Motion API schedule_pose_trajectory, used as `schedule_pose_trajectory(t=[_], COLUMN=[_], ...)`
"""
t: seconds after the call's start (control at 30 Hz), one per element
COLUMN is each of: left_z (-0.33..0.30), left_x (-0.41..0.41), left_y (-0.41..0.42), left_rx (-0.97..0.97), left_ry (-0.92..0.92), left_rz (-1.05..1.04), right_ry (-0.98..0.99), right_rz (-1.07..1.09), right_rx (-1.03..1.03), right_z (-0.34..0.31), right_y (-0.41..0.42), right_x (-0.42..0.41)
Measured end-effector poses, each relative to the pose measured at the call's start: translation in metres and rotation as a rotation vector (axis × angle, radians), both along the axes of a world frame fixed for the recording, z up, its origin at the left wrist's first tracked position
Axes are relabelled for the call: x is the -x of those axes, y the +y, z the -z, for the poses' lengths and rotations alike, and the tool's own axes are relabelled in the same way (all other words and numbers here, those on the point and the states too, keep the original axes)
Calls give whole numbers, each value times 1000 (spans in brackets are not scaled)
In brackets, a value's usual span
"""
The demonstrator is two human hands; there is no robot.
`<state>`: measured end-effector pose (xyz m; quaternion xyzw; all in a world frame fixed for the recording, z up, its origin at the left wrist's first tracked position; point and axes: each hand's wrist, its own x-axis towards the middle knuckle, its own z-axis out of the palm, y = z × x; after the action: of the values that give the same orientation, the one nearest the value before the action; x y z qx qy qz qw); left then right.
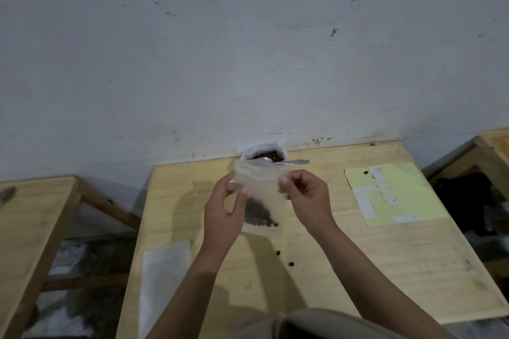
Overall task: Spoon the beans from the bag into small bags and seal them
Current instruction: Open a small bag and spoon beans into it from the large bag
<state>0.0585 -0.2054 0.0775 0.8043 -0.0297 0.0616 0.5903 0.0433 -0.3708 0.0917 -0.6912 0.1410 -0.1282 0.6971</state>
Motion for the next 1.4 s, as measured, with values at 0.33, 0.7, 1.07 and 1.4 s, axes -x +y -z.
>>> schedule_pose_trajectory(t=[0.33, 0.7, 1.07, 1.4], left_z=[-24, -35, -39, -52], left_x=[6, 18, 26, 29], left_y=[-2, -21, -39, -50], left_rx=[158, 88, 207, 147], left_ry=[63, -45, 12, -11], left_rz=[7, 104, 185, 196], right_ry=[-46, -48, -26, -59], right_rz=[-74, -34, -66, -43], right_rx=[95, -55, -10, -104], right_z=[-10, -20, -30, -30], right_y=[-10, -4, -22, -20], right_x=[16, 31, 34, 41])
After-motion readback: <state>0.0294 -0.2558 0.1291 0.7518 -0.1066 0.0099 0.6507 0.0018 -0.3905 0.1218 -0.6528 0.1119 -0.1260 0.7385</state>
